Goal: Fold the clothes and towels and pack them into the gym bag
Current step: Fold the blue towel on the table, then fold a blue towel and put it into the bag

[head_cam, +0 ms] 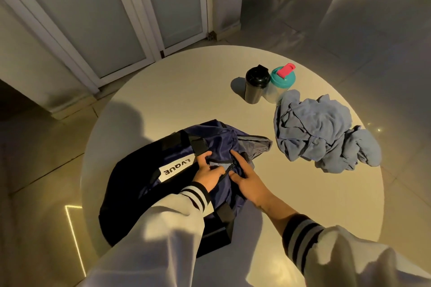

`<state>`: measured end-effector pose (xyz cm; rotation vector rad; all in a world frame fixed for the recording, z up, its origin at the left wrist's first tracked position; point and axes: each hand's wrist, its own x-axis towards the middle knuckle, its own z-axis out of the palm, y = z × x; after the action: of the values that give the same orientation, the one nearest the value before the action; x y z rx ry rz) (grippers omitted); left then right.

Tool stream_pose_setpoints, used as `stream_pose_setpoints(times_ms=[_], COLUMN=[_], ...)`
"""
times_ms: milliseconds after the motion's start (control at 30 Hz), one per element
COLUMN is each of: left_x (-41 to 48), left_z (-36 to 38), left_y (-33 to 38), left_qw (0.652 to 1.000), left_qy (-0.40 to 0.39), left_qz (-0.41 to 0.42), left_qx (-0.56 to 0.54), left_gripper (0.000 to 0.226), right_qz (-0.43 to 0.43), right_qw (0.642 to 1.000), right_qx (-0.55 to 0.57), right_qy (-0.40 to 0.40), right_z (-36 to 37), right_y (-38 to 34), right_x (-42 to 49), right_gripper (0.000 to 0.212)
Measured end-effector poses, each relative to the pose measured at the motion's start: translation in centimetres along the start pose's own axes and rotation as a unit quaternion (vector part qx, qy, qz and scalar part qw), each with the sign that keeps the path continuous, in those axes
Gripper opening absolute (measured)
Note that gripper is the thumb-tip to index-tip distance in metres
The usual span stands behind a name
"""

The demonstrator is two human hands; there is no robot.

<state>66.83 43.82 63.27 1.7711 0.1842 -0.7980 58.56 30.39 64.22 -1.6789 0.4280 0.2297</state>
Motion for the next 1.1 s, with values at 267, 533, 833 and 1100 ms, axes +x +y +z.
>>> stream_pose_setpoints(times_ms=[267, 533, 833, 1100], left_x=[-0.9, 3.1, -2.5, -9.0], left_z=[-0.9, -2.5, 0.3, 7.6], left_y=[-1.1, 0.8, 1.4, 0.2], left_qw=[0.995, 0.989, 0.959, 0.981], left_qy=[0.029, 0.073, 0.181, -0.049], left_qz=[0.071, 0.107, 0.129, 0.118], left_qx=[0.062, 0.066, 0.174, 0.149], left_gripper=[0.081, 0.076, 0.047, 0.04], right_qz=[-0.042, -0.044, 0.02, 0.041], right_qw=[0.998, 0.998, 0.994, 0.981], right_qx=[-0.034, -0.032, -0.023, -0.025], right_qy=[0.015, 0.027, 0.102, 0.187], right_z=[1.7, 2.1, 0.1, -3.6], right_y=[-0.8, -2.9, -2.8, -1.6], right_x=[2.8, 7.1, 1.3, -8.9], right_gripper=[0.063, 0.055, 0.041, 0.029])
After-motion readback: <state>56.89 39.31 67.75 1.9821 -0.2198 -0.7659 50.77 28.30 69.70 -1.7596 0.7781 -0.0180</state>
